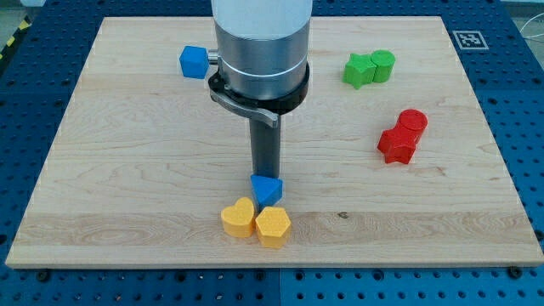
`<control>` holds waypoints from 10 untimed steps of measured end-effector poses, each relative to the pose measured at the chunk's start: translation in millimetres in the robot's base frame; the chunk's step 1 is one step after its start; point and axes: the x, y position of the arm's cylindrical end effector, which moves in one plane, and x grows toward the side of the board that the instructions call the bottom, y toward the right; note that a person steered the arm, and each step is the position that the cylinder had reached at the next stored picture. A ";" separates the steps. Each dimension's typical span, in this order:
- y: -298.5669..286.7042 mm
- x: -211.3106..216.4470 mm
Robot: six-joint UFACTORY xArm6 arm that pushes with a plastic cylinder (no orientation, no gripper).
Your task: Move blue cube towards center
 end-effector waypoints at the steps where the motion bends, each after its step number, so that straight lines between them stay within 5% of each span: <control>1: -1.7 -3.3; 4: -185.1 -120.0; 6: -207.5 -236.0; 8: -143.6 -237.8; 10: -110.2 -190.2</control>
